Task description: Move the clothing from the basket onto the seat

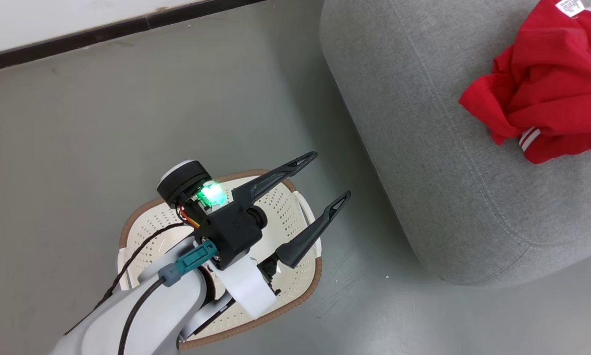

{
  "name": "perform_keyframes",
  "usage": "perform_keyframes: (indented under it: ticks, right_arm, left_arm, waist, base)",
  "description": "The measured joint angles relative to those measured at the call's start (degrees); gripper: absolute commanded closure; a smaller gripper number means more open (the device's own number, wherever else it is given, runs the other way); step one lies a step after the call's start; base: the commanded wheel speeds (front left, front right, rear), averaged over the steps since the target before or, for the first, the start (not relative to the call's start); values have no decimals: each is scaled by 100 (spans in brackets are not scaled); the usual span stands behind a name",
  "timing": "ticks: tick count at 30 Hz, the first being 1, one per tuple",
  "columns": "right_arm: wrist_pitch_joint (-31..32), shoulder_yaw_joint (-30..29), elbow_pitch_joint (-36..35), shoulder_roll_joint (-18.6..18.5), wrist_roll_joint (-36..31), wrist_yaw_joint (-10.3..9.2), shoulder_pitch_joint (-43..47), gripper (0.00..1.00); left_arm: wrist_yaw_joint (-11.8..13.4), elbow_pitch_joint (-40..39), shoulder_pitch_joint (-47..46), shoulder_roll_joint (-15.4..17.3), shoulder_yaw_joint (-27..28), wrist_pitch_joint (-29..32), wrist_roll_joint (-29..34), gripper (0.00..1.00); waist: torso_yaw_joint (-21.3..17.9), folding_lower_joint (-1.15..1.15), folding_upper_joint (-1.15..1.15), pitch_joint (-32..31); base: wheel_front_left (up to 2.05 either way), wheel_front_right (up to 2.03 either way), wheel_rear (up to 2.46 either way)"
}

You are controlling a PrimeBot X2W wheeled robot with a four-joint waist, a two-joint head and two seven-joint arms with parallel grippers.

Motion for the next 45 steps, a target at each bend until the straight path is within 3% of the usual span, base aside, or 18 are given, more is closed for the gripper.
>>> perform_keyframes:
  ticks: [11, 18, 25, 36, 45]
  right_arm:
    - [-49, 64, -398, 67, 104, -1, 382, 0]
    - [-65, 60, -766, -188, 149, -1, 568, 0]
    - [-83, 41, -1134, -450, 135, -1, 562, 0]
    - [-91, -122, -1586, -511, -331, -1, 274, 0]
    - [-101, -122, -1906, -145, -733, -1, 174, 0]
  left_arm:
    - [3, 109, 74, 4, 70, -78, -14, 0]
    - [29, 170, 162, 15, 182, -143, -64, 0]
    - [202, 263, 323, 23, 394, -229, -165, 0]
    - [622, 433, 789, 37, 901, -292, -335, 0]
    - [969, 445, 1328, 21, 1369, -305, -424, 0]
  waist:
    - [-177, 0, 0, -148]
    - [-280, 0, 0, -296]
    - [-322, 0, 0, -482]
    - [-160, 0, 0, -825]
    - [153, 0, 0, -1112]
  base:
    - [0, 0, 0]
    - [0, 0, 0]
    - [0, 0, 0]
    - [0, 0, 0]
    - [0, 0, 0]
